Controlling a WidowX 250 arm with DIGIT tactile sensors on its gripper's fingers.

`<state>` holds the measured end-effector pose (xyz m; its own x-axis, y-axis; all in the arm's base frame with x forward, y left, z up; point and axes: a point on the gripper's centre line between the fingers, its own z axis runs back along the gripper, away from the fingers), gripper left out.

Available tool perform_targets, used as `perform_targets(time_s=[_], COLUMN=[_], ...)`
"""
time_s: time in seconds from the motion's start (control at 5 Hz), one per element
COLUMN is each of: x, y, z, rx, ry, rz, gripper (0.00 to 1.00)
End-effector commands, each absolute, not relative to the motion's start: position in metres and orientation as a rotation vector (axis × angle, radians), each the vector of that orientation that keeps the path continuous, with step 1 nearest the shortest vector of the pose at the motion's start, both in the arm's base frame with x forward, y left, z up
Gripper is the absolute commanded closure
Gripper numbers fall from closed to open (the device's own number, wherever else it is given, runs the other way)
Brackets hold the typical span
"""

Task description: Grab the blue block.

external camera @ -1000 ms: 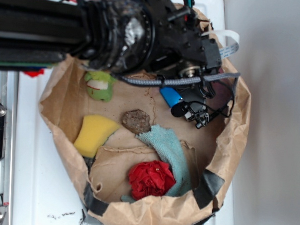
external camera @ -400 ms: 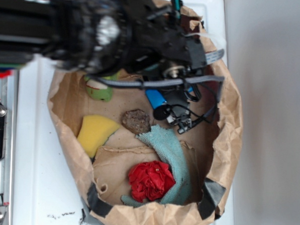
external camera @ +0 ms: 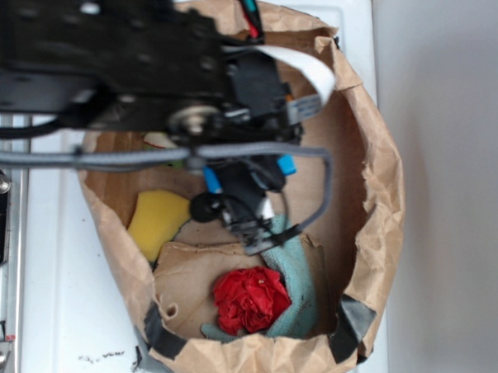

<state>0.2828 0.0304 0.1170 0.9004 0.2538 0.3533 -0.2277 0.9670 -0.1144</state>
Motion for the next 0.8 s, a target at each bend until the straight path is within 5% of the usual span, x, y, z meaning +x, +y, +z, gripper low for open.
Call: perform_targets(time_s=[0.0, 0.6], x=[0.276, 0.286], y=[0.012, 0.012], z=[0.161, 0.179], rx=[0.011, 0.043], ry=[-0.46, -0.447], rz=[0.06, 0.031], gripper=[1.0, 1.0])
